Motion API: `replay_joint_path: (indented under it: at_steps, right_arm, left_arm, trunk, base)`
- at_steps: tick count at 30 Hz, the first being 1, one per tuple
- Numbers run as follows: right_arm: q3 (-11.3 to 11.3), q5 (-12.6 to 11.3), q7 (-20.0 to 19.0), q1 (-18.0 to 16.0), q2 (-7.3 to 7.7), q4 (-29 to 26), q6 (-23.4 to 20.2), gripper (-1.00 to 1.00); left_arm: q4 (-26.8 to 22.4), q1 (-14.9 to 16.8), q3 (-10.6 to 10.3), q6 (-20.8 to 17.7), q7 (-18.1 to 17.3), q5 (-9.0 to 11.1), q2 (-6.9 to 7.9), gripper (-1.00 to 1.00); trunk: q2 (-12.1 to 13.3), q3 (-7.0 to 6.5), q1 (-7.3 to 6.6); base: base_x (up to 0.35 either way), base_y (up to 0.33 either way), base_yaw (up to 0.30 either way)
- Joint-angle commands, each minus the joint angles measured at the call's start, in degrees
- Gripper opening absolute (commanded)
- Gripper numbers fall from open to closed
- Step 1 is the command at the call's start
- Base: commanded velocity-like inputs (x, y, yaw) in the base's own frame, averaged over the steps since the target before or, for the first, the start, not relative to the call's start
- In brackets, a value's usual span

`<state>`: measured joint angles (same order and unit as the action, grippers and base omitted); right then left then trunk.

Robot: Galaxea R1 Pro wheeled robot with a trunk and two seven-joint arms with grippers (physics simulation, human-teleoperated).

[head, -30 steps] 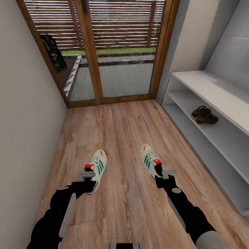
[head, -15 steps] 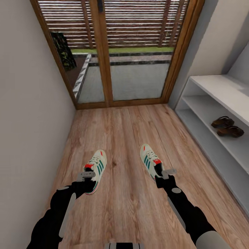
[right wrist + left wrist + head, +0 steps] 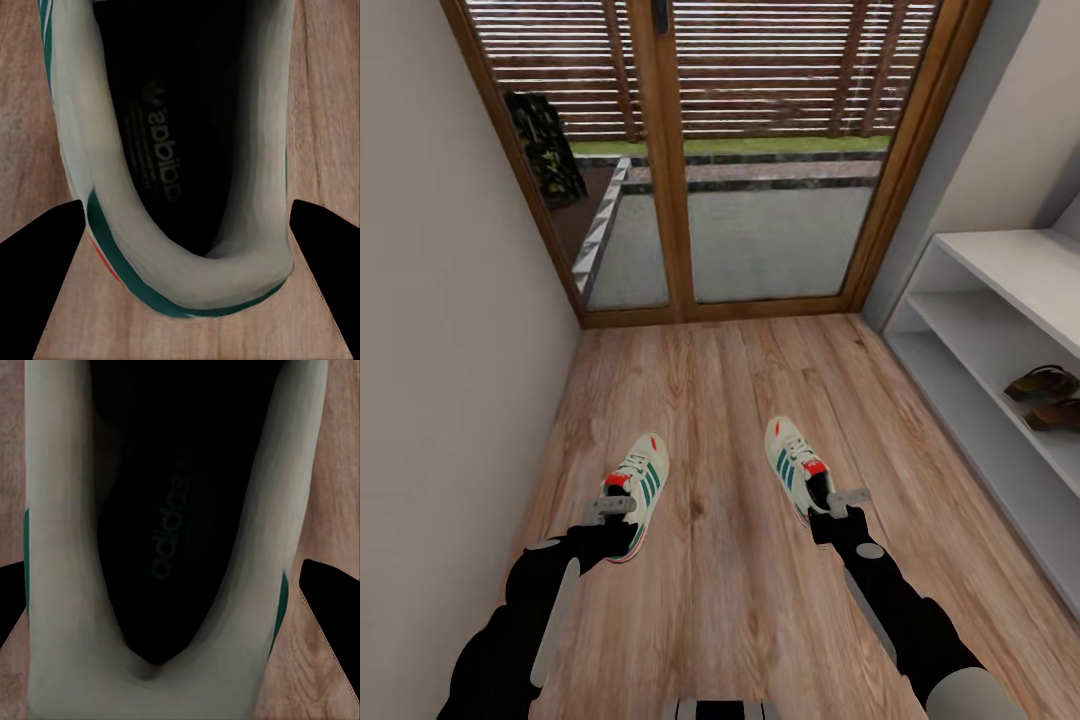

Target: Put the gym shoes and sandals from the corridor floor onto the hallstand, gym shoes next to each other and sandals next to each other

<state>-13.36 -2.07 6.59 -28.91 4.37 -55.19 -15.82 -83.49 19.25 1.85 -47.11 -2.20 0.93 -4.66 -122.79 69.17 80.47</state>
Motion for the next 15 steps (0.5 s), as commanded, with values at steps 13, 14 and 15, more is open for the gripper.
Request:
replay_joint_path:
  at_steps: [13,14,15]
  right_arm:
    - [0.0,0.0,0.0,0.0,-0.02,0.0,0.0,-1.00]
    - [0.0,0.0,0.0,0.0,-0.02,0.0,0.0,-1.00]
    - [0.0,0.0,0.0,0.0,0.00,0.0,0.0,-1.00]
  left_arm:
    - [0.0,0.0,0.0,0.0,0.0,0.0,0.01,-1.00]
    - [0.0,0.0,0.0,0.0,0.0,0.0,0.01,-1.00]
    - [0.0,0.0,0.0,0.0,0.0,0.0,0.00,-1.00]
  trunk:
    - [0.0,0.00,0.00]
    - [0.0,0.00,0.00]
    - [0.0,0.00,0.00]
  base:
    - [0.338,0.000,0.000]
    - [0.338,0.014,0.000]
    - [0.338,0.038,0.000]
